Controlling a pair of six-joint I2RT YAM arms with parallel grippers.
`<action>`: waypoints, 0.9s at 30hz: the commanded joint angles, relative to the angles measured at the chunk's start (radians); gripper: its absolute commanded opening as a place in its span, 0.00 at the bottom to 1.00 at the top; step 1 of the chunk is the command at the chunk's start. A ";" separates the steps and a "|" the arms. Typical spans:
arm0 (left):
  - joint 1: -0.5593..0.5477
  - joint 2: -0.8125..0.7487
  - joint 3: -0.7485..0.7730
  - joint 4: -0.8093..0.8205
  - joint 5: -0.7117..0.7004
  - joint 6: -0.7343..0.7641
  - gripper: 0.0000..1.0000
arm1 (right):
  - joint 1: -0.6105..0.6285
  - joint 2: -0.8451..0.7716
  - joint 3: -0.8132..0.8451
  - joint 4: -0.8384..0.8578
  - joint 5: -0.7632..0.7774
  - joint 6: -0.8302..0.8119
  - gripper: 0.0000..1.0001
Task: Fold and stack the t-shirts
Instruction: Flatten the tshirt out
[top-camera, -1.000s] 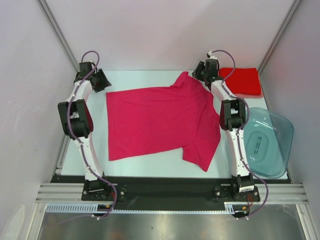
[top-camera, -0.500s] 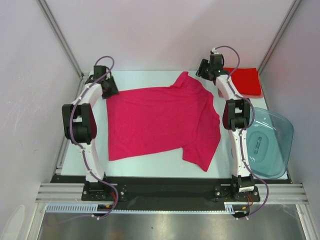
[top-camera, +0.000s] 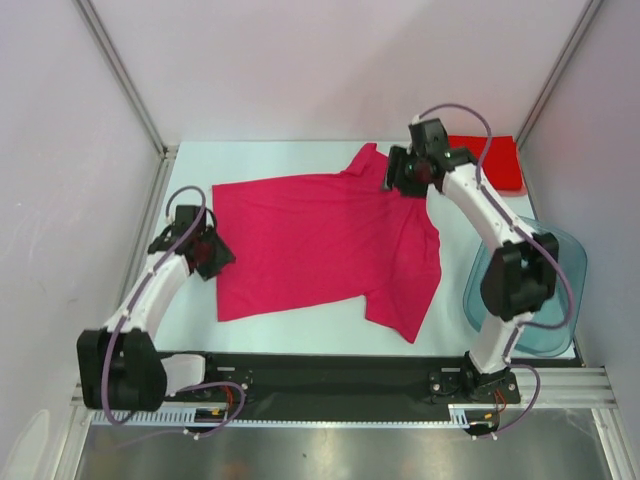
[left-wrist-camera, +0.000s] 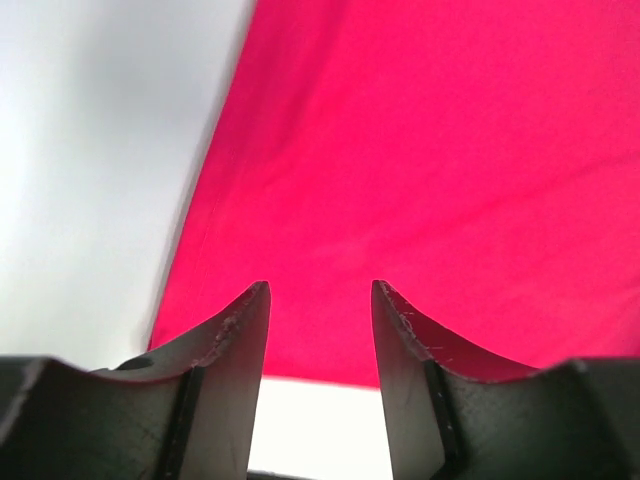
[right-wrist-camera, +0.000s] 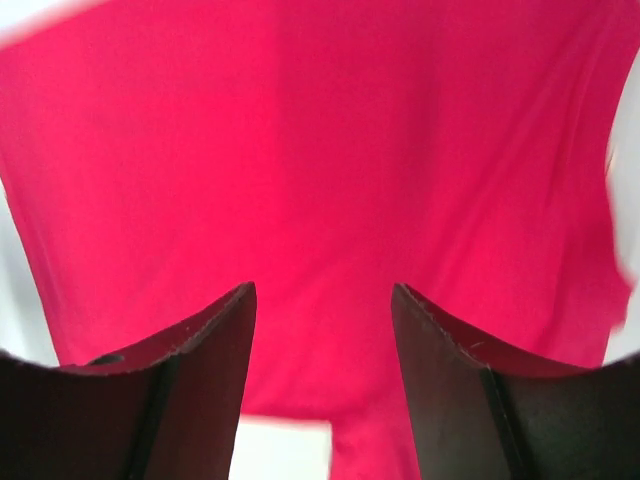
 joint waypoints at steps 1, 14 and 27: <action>0.032 -0.139 -0.108 -0.050 0.020 -0.159 0.50 | 0.057 -0.199 -0.232 -0.057 -0.017 -0.021 0.63; 0.162 -0.214 -0.324 -0.159 0.058 -0.366 0.52 | 0.253 -0.710 -0.842 -0.164 -0.013 0.165 0.64; 0.165 -0.154 -0.372 -0.166 -0.005 -0.435 0.52 | 0.266 -0.756 -1.035 -0.129 0.027 0.257 0.69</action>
